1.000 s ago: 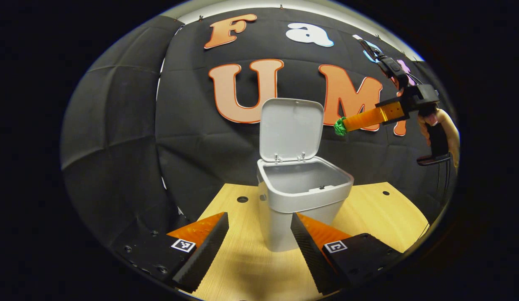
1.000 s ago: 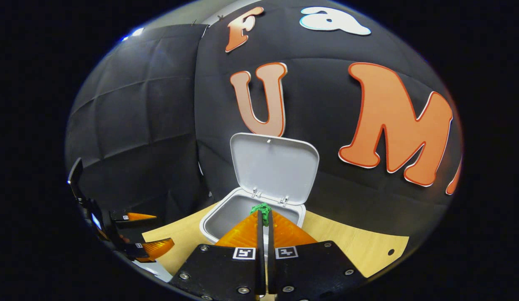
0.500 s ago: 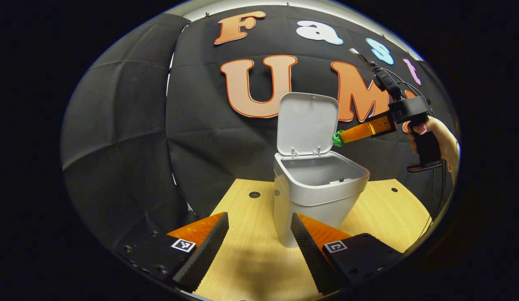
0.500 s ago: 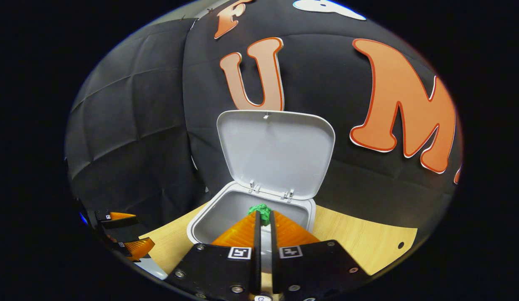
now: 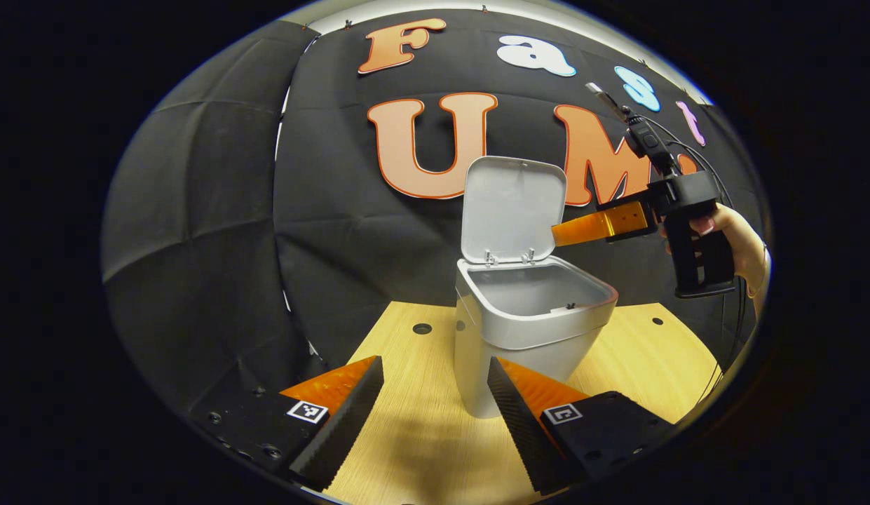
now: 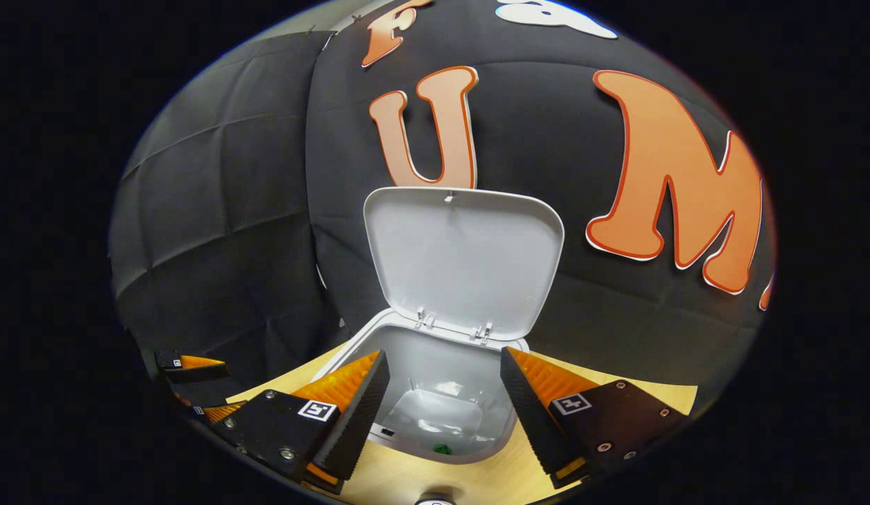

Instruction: Press the lid of the desktop garbage bin to open it, pick up the crumpled paper on the desktop and throw it into the bin, then pick up the pop can on the desktop and drop it into the bin, and finally close the garbage bin lid.

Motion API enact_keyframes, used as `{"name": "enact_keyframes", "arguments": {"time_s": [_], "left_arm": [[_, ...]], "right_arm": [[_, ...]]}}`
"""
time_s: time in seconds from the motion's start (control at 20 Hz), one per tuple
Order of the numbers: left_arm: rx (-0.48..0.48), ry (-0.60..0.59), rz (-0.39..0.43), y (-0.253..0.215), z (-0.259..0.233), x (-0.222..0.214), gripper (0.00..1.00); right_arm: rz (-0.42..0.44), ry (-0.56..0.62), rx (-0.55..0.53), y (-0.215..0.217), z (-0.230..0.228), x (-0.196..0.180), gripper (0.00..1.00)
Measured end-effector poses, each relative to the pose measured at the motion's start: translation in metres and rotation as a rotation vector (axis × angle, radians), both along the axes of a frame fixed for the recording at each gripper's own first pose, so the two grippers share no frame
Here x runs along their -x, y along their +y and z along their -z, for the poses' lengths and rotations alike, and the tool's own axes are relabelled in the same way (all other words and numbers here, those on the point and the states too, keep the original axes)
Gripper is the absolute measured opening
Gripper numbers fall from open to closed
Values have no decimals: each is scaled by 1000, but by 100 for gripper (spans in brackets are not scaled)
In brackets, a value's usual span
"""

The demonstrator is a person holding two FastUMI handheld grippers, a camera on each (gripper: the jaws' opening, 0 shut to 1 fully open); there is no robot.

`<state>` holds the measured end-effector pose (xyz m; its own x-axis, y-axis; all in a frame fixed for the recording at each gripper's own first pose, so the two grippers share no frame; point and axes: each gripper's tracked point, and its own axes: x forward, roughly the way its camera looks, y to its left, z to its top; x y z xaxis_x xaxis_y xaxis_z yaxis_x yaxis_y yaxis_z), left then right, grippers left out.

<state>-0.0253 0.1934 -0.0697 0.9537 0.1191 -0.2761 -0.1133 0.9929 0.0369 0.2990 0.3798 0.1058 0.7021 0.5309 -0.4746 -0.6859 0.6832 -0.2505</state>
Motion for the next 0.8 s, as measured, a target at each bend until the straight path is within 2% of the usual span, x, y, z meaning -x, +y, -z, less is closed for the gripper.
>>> {"name": "enact_keyframes", "arguments": {"time_s": [0.35,0.8], "left_arm": [[0,-8,33,-18,-4,3,95],[-16,7,149,-79,2,-2,95]], "right_arm": [[26,-41,-44,-24,-26,10,95],[115,-118,-88,-97,-71,31,95]]}}
